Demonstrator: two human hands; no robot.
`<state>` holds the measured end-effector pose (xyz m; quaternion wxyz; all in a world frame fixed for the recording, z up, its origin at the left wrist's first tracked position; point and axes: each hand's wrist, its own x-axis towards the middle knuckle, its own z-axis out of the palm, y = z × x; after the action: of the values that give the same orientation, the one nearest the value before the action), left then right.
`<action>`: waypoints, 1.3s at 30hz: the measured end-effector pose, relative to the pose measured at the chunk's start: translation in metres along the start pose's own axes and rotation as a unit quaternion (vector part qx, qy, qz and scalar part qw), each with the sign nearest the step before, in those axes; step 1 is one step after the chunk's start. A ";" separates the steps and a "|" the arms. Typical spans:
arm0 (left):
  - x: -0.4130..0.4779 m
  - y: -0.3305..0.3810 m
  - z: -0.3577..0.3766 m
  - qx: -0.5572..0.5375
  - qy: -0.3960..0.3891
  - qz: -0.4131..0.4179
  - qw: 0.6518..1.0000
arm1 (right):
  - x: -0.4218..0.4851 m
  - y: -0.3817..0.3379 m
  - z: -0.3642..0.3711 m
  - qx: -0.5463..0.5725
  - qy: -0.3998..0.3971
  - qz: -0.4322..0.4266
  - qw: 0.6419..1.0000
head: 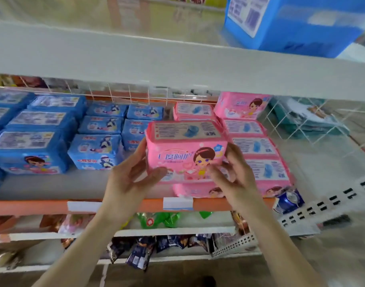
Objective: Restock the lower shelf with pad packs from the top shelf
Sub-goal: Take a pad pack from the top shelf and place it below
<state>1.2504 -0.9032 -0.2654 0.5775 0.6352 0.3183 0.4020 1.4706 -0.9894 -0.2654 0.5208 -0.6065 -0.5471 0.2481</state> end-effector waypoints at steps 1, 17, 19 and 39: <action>0.002 0.001 0.010 -0.001 0.010 0.000 1.000 | 0.005 0.003 -0.008 -0.007 -0.004 -0.004 1.000; 0.057 -0.010 0.072 0.142 0.061 0.074 0.985 | 0.052 0.042 -0.054 -0.047 0.049 -0.062 0.996; 0.062 -0.012 0.068 0.176 0.073 0.076 0.979 | 0.054 0.049 -0.044 -0.066 0.078 -0.063 0.993; 0.142 -0.028 0.042 0.171 0.054 0.140 0.974 | 0.111 0.043 -0.036 -0.173 0.125 -0.075 0.974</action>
<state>1.3563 -0.7958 -0.2730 0.3805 0.7400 0.3209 0.4524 1.5501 -0.8943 -0.2627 0.4899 -0.6710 -0.5556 0.0323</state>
